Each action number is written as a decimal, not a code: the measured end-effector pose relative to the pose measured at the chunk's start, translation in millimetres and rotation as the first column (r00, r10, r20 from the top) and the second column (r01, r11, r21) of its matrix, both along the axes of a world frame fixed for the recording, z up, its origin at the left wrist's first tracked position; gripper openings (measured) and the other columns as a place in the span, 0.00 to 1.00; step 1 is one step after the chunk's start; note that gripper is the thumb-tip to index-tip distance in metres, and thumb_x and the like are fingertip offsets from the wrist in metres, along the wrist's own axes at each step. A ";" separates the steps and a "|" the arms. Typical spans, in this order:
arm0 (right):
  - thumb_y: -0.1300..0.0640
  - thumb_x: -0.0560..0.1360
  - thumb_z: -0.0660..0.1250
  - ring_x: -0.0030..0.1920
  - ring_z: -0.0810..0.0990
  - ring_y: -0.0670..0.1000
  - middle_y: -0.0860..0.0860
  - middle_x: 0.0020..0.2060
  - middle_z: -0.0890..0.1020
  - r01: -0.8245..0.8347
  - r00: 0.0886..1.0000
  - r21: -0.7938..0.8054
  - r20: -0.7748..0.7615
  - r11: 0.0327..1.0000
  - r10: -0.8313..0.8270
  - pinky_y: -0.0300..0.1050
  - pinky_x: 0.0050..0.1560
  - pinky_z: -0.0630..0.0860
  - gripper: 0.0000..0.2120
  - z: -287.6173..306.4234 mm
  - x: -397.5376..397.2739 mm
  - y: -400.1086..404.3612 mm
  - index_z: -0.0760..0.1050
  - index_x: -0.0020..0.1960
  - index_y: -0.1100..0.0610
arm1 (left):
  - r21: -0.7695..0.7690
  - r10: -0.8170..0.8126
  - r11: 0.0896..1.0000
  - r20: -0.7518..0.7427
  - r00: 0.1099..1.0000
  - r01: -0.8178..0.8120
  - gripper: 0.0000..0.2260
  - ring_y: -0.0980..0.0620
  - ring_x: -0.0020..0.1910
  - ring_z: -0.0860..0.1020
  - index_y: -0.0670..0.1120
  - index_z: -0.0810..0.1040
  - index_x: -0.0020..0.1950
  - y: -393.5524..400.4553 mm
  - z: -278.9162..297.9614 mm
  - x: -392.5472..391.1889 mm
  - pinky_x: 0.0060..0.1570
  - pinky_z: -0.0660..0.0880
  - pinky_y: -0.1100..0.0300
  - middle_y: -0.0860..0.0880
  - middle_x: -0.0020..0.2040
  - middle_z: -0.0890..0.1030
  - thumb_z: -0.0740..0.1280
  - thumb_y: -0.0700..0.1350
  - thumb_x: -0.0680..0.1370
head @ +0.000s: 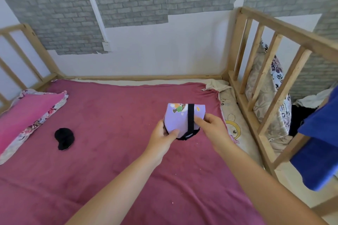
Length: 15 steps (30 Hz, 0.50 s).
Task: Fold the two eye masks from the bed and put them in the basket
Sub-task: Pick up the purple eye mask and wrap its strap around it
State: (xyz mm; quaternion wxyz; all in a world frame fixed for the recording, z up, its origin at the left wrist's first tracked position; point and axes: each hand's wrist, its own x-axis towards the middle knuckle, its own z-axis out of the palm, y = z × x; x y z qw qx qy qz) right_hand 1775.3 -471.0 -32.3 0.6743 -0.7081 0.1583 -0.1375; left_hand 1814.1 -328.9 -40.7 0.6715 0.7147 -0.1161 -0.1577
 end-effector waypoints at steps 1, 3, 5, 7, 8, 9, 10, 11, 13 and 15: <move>0.63 0.73 0.63 0.34 0.67 0.49 0.54 0.33 0.70 -0.007 1.000 -0.048 -0.014 0.999 0.007 0.37 0.32 0.63 0.09 -0.6 0.2 -3.4 0.71 0.37 0.68 | -0.026 0.001 1.000 -0.021 1.000 -0.002 0.12 0.49 0.53 0.74 0.48 0.69 0.55 3.5 1.7 0.0 0.56 0.72 0.53 0.50 0.50 0.77 0.62 0.35 0.75; 0.63 0.73 0.63 0.38 0.68 0.51 0.55 0.37 0.72 -0.075 0.996 -0.097 -0.053 0.992 0.070 0.41 0.36 0.65 0.07 1.2 -2.1 -5.4 0.73 0.42 0.68 | -0.064 0.043 0.997 0.002 0.999 -0.043 0.13 0.50 0.50 0.75 0.48 0.69 0.57 12.3 6.0 1.3 0.51 0.72 0.58 0.50 0.49 0.77 0.61 0.36 0.75; 0.64 0.73 0.63 0.38 0.73 0.48 0.52 0.40 0.77 -0.168 0.985 -0.074 -0.063 0.983 0.163 0.32 0.36 0.71 0.03 6.7 -7.5 -1.8 0.75 0.46 0.60 | -0.009 0.069 0.998 0.105 0.992 -0.068 0.13 0.54 0.46 0.76 0.50 0.70 0.55 22.4 10.8 2.6 0.44 0.73 0.68 0.50 0.47 0.78 0.62 0.36 0.75; 0.66 0.72 0.65 0.39 0.75 0.47 0.50 0.41 0.78 -0.168 0.986 -0.097 -0.001 0.981 0.168 0.30 0.39 0.73 0.09 12.6 -11.2 -0.6 0.75 0.44 0.53 | 0.048 0.039 0.998 0.181 0.983 -0.048 0.13 0.63 0.39 0.77 0.51 0.71 0.54 32.0 15.4 1.5 0.37 0.72 0.76 0.53 0.43 0.78 0.64 0.37 0.74; 0.67 0.71 0.66 0.40 0.75 0.48 0.50 0.40 0.78 -0.161 0.986 -0.141 0.025 0.977 0.166 0.34 0.42 0.73 0.11 16.6 -12.6 -0.6 0.74 0.41 0.50 | 0.068 0.018 0.997 0.203 0.979 -0.032 0.13 0.66 0.36 0.77 0.51 0.71 0.53 36.4 17.2 0.8 0.36 0.72 0.77 0.55 0.42 0.78 0.64 0.37 0.74; 0.67 0.70 0.67 0.40 0.75 0.50 0.49 0.39 0.78 -0.182 0.981 -0.192 0.027 0.964 0.191 0.39 0.44 0.73 0.13 20.4 -13.3 -0.4 0.74 0.39 0.49 | 0.084 -0.002 0.996 0.219 0.976 -0.017 0.13 0.69 0.33 0.76 0.52 0.71 0.52 41.3 18.5 -0.4 0.35 0.71 0.78 0.56 0.41 0.78 0.64 0.36 0.74; 0.68 0.70 0.67 0.41 0.75 0.51 0.49 0.38 0.79 -0.226 0.972 -0.232 0.018 0.946 0.236 0.43 0.46 0.73 0.14 24.5 -14.0 1.2 0.75 0.38 0.48 | 0.096 -0.018 0.995 0.233 0.972 -0.005 0.13 0.70 0.32 0.76 0.53 0.71 0.51 46.2 20.5 -2.0 0.36 0.72 0.78 0.57 0.41 0.78 0.65 0.36 0.74; 0.68 0.70 0.67 0.40 0.76 0.51 0.49 0.37 0.79 -0.271 0.959 -0.254 0.009 0.929 0.282 0.44 0.46 0.73 0.15 27.2 -14.2 3.4 0.75 0.37 0.48 | 0.102 -0.032 0.995 0.245 0.969 0.007 0.13 0.70 0.32 0.76 0.54 0.72 0.49 51.5 22.8 -3.6 0.36 0.72 0.78 0.57 0.41 0.79 0.65 0.36 0.73; 0.69 0.70 0.67 0.38 0.77 0.46 0.49 0.36 0.79 -0.334 0.937 -0.250 0.018 0.909 0.350 0.40 0.44 0.74 0.14 33.3 -13.7 11.9 0.76 0.36 0.49 | 0.118 -0.051 0.993 0.259 0.964 0.021 0.15 0.67 0.34 0.77 0.56 0.72 0.47 62.3 27.5 -6.2 0.37 0.73 0.77 0.57 0.41 0.79 0.65 0.35 0.73; 0.69 0.69 0.67 0.32 0.77 0.37 0.47 0.35 0.79 -0.377 0.919 -0.251 0.017 0.892 0.393 0.30 0.38 0.74 0.14 38.7 -11.0 24.6 0.76 0.36 0.49 | 0.159 -0.059 0.987 0.272 0.961 0.015 0.13 0.60 0.38 0.78 0.54 0.72 0.48 73.4 32.3 -9.3 0.38 0.72 0.76 0.54 0.40 0.79 0.66 0.35 0.73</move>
